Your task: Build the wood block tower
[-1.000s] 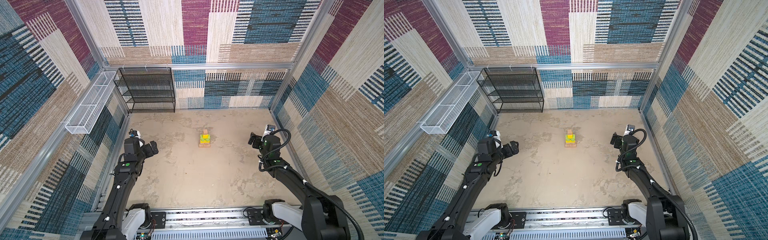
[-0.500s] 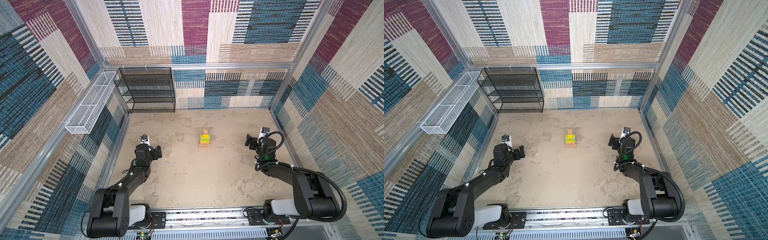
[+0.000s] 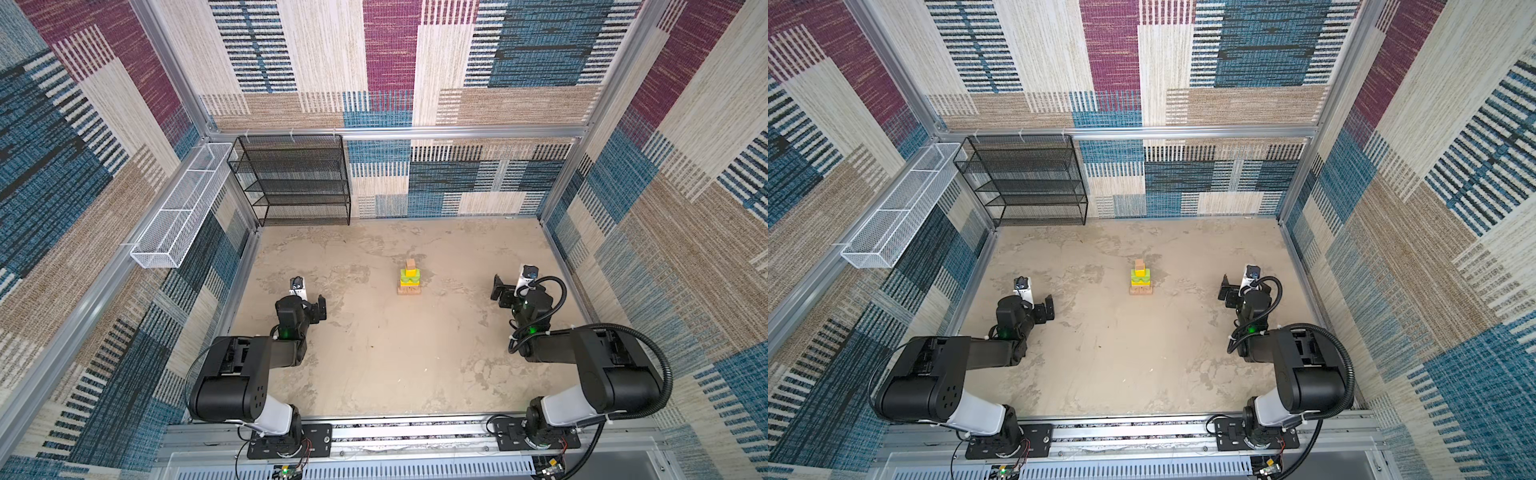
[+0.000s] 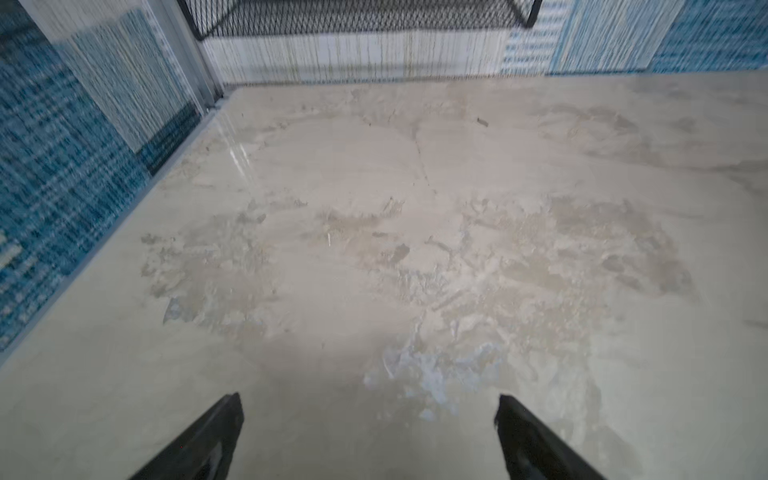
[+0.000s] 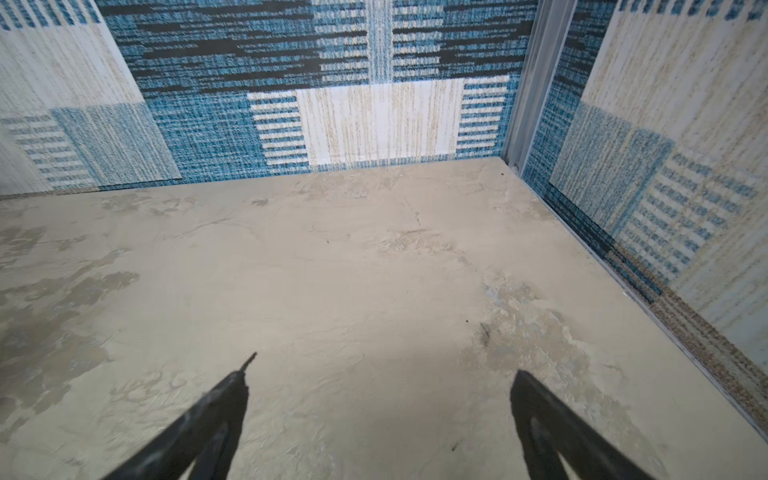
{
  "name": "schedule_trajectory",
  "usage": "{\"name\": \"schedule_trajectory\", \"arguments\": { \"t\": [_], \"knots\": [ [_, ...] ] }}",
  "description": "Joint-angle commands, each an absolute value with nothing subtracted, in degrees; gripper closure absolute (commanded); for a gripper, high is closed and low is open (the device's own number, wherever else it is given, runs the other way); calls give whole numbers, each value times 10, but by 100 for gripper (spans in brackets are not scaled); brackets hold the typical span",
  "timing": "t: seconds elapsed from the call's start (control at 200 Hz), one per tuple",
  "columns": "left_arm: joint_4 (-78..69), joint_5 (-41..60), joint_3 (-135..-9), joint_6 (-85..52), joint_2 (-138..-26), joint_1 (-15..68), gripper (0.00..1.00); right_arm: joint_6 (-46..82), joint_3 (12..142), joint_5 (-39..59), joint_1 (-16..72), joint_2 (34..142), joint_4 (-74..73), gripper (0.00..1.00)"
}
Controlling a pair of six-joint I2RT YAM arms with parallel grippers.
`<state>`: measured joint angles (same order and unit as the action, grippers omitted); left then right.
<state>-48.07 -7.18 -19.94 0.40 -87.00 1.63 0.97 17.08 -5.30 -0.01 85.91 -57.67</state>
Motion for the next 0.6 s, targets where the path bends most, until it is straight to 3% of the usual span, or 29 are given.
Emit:
{"name": "schedule_trajectory", "arguments": {
  "t": [0.0, 0.08, 0.596],
  "knots": [
    [-547, -75, -206, 21, -881, 17, 0, -11, 158, -6, 0, 861, -656, 1],
    [-472, -79, -239, 10, -878, 14, 0, -19, 153, 15, 0, 864, -666, 1],
    [-476, -71, -239, 5, -880, 6, 0, -23, 149, 29, -2, 865, -675, 1]
  ]
}}
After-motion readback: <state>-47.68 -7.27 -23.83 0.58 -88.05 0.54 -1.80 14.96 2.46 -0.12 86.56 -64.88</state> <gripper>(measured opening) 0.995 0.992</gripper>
